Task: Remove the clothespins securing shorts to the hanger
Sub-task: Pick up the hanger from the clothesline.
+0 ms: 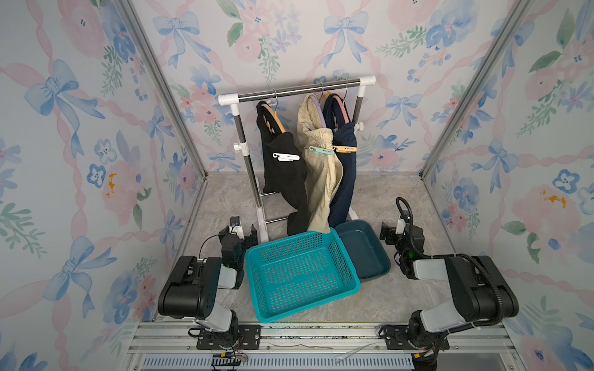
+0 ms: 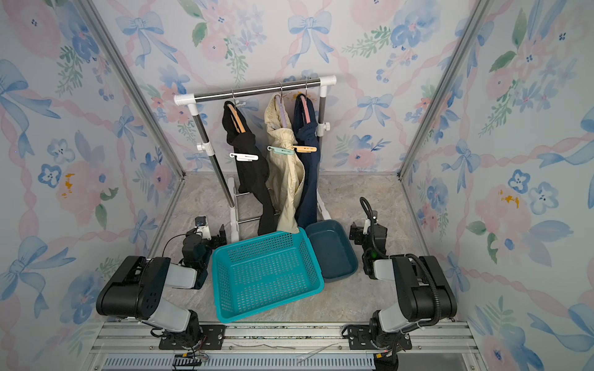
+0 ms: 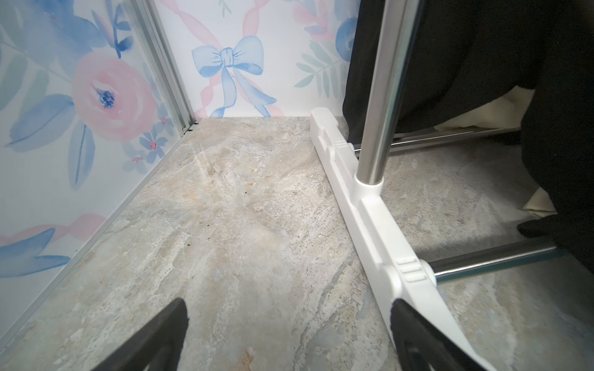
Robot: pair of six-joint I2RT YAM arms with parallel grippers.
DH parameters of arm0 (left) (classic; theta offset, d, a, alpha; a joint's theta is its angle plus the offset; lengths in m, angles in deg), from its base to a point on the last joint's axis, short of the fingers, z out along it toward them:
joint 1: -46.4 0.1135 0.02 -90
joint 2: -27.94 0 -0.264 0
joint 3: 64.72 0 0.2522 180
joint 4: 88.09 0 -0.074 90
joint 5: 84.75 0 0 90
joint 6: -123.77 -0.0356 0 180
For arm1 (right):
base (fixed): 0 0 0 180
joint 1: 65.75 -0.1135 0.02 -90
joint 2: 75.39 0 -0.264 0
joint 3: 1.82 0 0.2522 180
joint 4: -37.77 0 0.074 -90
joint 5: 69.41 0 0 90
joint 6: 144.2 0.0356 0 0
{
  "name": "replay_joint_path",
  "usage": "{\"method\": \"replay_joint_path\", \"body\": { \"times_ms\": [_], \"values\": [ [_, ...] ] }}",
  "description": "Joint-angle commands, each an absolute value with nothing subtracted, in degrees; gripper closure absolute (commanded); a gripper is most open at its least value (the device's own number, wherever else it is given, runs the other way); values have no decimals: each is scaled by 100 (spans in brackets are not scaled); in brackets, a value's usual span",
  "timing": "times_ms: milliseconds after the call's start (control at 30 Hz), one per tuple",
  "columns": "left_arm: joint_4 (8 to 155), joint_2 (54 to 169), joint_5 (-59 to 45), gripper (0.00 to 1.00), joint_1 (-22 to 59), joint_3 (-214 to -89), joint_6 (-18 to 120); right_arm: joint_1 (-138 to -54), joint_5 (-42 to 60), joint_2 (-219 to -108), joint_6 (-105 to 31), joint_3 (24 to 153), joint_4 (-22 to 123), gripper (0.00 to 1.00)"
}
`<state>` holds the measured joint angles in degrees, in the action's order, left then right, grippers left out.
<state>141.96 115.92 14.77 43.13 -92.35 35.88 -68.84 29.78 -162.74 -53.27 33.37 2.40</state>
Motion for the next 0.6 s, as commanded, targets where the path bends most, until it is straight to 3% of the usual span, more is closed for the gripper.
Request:
{"method": "replay_joint_path", "body": {
  "times_ms": [0,500,567],
  "values": [
    [14342,11675,1406,2,4359,-9333,3550,-6864,2969,-16341,-5357,3445,108,4],
    [14334,11640,1428,2,4367,-9349,3553,-6849,2758,-16324,-5416,3510,188,4],
    [13606,11402,1463,2,4359,-9647,3557,-6843,2780,-16253,-5408,3613,493,4]
  ]
}}
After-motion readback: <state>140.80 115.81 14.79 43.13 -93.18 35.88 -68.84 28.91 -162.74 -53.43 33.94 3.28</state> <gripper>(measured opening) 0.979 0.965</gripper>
